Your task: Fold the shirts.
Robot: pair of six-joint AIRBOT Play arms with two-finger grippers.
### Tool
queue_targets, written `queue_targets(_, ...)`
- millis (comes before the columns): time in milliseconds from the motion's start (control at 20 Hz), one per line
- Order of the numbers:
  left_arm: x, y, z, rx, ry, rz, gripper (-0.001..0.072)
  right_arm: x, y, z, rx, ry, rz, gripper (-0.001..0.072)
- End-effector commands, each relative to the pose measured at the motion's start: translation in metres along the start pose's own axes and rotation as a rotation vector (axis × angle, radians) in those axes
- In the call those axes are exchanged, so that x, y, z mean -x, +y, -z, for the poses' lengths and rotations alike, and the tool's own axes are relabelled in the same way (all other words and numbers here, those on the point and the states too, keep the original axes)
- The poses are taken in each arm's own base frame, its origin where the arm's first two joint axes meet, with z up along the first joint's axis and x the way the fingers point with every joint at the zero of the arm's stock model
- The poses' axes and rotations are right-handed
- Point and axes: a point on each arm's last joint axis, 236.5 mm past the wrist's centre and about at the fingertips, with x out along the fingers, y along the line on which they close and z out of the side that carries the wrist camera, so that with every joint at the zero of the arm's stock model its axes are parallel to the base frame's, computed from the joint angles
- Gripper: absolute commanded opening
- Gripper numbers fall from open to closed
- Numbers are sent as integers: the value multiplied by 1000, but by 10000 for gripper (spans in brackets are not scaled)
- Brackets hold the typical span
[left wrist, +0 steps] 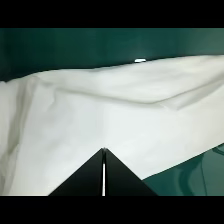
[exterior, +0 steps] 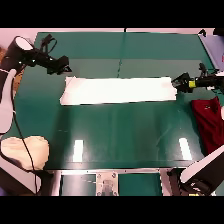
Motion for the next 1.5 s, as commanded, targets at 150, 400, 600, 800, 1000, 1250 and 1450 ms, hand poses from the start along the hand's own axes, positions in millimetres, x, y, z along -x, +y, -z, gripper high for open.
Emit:
queue_targets(150, -34, -63, 8, -108, -10, 40, 22, -40, 24, 28, 51, 141, -62, 120)
queue_targets(400, -95, -116, 22, -180, -35, 77, 22, 11, 73, 16, 102, 127, -86, 16)
queue_targets(600, -172, -173, 58, -203, -44, 148, 22, 80, 166, 26, 228, 82, -185, 17)
queue_targets(800, -229, -220, 94, -113, -58, 252, 22, 122, 245, 66, 350, 91, -280, 17)
queue_targets(1000, -262, -236, 112, 21, -52, 321, 22, 129, 292, 102, 463, 109, -296, 17)
queue_targets(1250, -256, -235, 117, -4, 34, 360, 22, 109, 305, 118, 479, 151, -301, 17)
queue_targets(1450, -184, -231, 83, -161, 132, 428, 21, 100, 312, 120, 456, 151, -304, 17)
